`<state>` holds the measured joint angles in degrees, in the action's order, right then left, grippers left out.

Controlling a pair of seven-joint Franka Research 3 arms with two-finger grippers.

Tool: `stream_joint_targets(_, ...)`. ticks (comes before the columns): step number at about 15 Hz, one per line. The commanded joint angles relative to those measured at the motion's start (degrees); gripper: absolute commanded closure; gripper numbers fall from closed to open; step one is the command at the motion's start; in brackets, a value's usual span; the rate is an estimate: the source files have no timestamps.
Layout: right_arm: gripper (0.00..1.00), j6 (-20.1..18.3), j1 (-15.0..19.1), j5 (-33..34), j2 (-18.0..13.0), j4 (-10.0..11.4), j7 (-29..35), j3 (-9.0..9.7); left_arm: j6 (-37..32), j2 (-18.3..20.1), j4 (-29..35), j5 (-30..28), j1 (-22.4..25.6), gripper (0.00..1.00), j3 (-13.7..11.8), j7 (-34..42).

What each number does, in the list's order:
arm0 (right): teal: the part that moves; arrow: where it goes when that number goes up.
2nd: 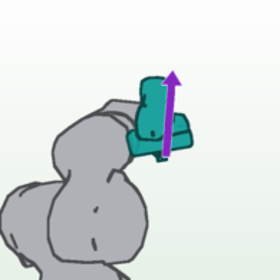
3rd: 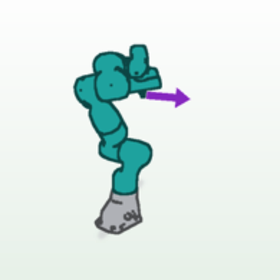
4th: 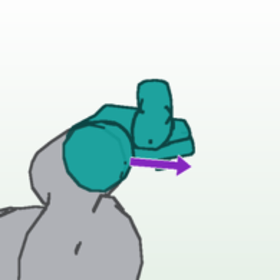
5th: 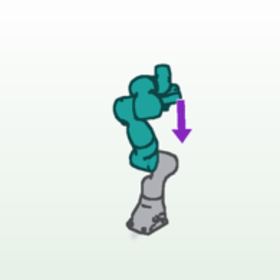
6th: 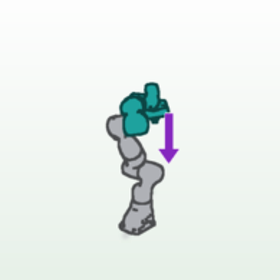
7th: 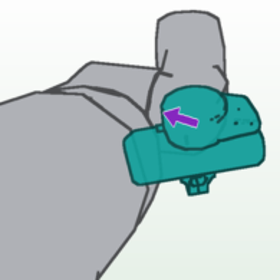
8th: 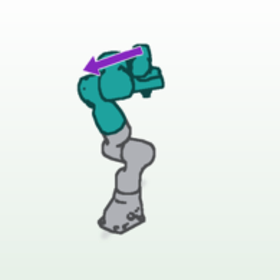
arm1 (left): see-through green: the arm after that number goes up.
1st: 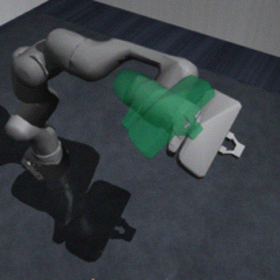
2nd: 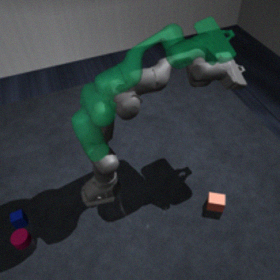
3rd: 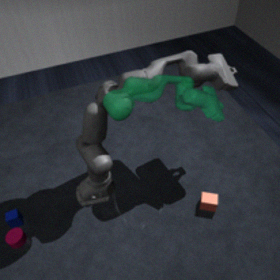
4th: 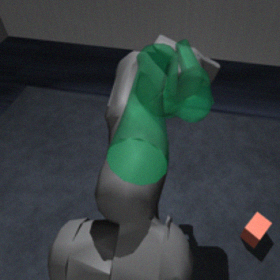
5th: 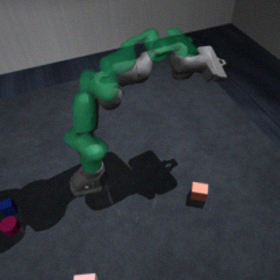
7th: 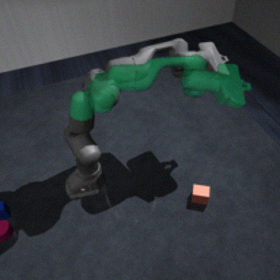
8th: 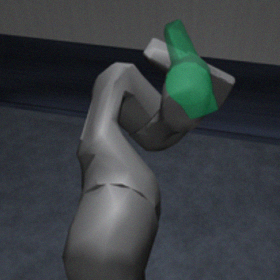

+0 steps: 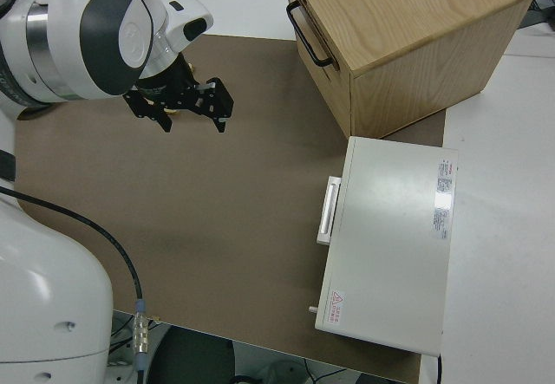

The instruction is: Pick gray plate from low plate rack and place it on table with left arm

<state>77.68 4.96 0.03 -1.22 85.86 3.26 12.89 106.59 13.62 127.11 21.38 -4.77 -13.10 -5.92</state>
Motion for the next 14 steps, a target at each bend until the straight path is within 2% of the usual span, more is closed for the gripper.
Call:
stream_joint_targets(1, 0.013, -0.9, 0.8, -0.2, -0.3, -0.3, -0.2, 0.38, 2.7, -0.5, 1.0, 1.1, -0.1, 0.52, -1.6, 0.2)
stream_joint_targets(3, 0.011, -0.9, 0.8, -0.2, -0.3, -0.3, -0.2, 0.38, 2.6, -1.0, 1.0, 1.0, 0.0, 0.75, -1.6, 0.2)
stream_joint_targets(5, 0.011, -0.9, 0.8, -0.2, -0.3, -0.3, -0.2, 0.38, 2.0, -1.0, 1.0, 1.0, -0.1, 0.90, -1.7, 0.2)
stream_joint_targets(7, 0.011, -0.9, 0.8, -0.2, -0.3, -0.3, -0.2, 0.38, 1.7, -1.0, 0.9, 0.9, -0.1, 0.99, -1.7, 0.1)
stream_joint_targets(10, 0.011, -0.9, 0.8, -0.2, -0.3, -0.3, -0.2, 0.38, 1.2, -0.5, -0.5, 0.9, -0.3, 1.00, -1.6, 0.3)
stream_joint_targets(14, 0.011, -0.9, 0.8, -0.2, -0.3, -0.3, -0.2, 0.38, -4.3, -0.4, -6.8, 1.1, -0.7, 1.00, -1.3, 1.4)
